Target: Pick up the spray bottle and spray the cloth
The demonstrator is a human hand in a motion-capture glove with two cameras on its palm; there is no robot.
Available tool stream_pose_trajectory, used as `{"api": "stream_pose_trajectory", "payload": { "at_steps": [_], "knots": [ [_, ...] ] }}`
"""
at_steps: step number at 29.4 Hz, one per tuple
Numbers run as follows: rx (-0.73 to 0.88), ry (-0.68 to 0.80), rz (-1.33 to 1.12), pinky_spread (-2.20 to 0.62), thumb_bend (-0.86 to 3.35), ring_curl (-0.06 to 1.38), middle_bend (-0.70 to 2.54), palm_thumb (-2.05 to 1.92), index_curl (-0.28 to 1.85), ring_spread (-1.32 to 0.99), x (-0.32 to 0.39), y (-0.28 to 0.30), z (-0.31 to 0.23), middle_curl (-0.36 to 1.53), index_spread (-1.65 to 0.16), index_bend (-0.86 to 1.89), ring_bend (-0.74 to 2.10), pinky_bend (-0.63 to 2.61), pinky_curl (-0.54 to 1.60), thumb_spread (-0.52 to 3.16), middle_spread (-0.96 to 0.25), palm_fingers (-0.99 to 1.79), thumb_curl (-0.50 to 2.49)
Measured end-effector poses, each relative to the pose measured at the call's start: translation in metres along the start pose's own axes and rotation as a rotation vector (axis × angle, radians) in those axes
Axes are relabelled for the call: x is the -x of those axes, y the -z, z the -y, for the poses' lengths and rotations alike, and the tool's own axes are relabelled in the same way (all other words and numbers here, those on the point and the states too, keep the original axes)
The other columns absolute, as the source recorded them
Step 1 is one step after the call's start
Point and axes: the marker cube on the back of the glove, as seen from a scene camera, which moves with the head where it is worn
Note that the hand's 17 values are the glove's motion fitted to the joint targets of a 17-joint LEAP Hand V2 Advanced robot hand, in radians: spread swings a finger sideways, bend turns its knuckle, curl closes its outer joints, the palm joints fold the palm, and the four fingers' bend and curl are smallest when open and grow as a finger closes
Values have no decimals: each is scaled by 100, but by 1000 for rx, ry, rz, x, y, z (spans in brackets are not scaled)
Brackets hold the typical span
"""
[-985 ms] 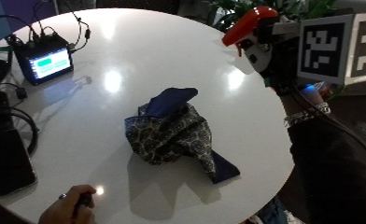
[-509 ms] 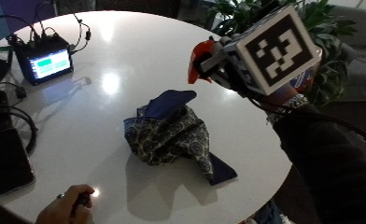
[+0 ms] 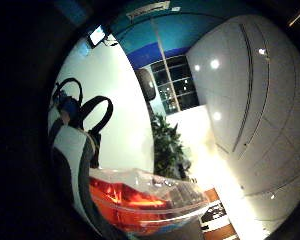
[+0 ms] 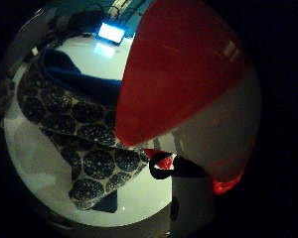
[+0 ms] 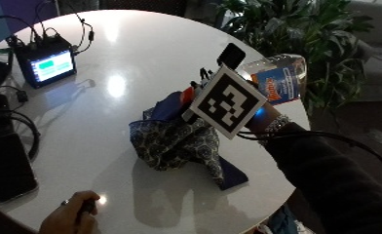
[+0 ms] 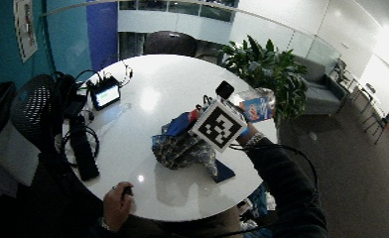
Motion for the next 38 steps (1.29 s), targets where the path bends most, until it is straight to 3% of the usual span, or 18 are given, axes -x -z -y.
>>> {"api": "stream_pose_trajectory", "payload": {
  "at_steps": [6, 13, 20, 27, 33, 38],
  "knots": [
    [-9, -27, 30, -27, -3, 49, 60, 80, 58, -17, -1, 4, 5, 56, -28, 23, 79, 64, 45, 79, -21, 137, 64],
    [-96, -216, 173, -27, -3, 49, 60, 80, 58, -17, -28, 35, 35, 57, -28, 22, 79, 63, 45, 78, -21, 137, 65],
    [-247, -415, 533, -27, -3, 49, 60, 80, 59, -17, -34, 71, 72, 56, -28, 21, 80, 63, 45, 77, -21, 137, 66],
    [-270, -539, 757, -26, -3, 49, 60, 79, 59, -17, -25, 78, 90, 56, -28, 21, 81, 62, 45, 79, -21, 138, 66],
    [-367, -744, 1292, -26, -2, 49, 59, 80, 60, -16, 18, 76, 126, 56, -27, 20, 83, 62, 45, 81, -21, 138, 66],
    [-368, -932, 1507, -25, -2, 49, 59, 81, 59, -16, 47, 56, 127, 56, -27, 20, 83, 63, 45, 82, -20, 137, 66]
  ]
}}
